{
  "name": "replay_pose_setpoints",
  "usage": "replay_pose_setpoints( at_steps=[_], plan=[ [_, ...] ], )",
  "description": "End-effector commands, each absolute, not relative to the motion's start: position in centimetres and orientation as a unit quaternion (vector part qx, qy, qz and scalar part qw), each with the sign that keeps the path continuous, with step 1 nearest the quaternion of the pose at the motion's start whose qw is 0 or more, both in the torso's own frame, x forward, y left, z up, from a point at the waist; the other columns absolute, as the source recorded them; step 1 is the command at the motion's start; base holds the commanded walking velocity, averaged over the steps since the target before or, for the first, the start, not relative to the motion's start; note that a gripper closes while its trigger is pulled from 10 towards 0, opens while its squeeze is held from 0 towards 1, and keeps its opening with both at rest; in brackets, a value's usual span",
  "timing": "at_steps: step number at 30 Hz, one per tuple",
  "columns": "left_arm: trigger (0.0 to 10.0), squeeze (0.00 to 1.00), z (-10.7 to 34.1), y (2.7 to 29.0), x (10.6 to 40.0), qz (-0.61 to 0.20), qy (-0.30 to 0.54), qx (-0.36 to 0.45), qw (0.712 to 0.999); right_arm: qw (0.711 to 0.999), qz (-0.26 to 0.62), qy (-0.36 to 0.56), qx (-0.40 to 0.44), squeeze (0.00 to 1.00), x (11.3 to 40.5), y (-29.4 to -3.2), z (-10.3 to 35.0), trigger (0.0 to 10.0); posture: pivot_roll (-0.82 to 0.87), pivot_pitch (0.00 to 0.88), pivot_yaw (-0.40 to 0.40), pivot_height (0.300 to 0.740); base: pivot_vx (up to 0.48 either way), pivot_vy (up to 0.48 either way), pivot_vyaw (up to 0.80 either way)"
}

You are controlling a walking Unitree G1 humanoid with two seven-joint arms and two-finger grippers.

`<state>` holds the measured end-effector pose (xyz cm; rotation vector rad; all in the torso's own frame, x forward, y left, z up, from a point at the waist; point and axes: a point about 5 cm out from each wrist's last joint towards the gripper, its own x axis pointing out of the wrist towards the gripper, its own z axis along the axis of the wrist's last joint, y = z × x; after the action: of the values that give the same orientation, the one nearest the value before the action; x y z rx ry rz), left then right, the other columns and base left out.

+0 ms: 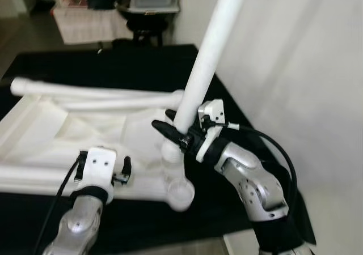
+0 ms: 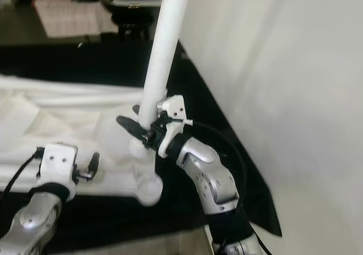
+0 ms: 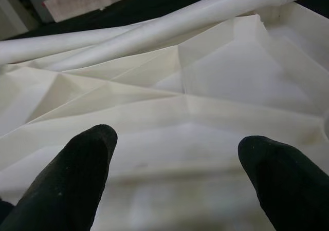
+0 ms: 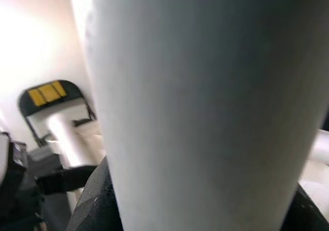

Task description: Building children table

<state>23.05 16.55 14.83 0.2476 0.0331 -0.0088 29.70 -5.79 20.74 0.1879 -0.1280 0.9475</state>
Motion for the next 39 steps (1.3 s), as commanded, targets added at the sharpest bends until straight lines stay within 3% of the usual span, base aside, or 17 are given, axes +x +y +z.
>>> replay_pose_setpoints(
  at_steps=[1,28,39],
  plan=[
    [10.0,0.0,14.5,16.6,23.1,-0.008,0.023,0.134,0.991,0.885,0.451,-0.07,0.09,0.0,29.7,-5.9,20.8,10.0,-0.07,0.04,-0.031,0.74,-0.266,0.0,0.0],
    [10.0,0.0,11.9,16.7,21.5,-0.01,0.061,0.12,0.991,0.925,0.374,-0.057,0.037,0.0,31.1,-6.0,19.4,10.0,-0.07,0.084,-0.037,0.74,-0.039,0.0,0.0],
    [10.0,0.0,13.1,15.7,19.5,-0.06,0.036,0.16,0.985,0.924,0.37,-0.07,0.07,0.0,33.2,-4.9,20.1,10.0,-0.04,0.184,-0.03,0.74,0.0,0.0,0.0]
  ],
)
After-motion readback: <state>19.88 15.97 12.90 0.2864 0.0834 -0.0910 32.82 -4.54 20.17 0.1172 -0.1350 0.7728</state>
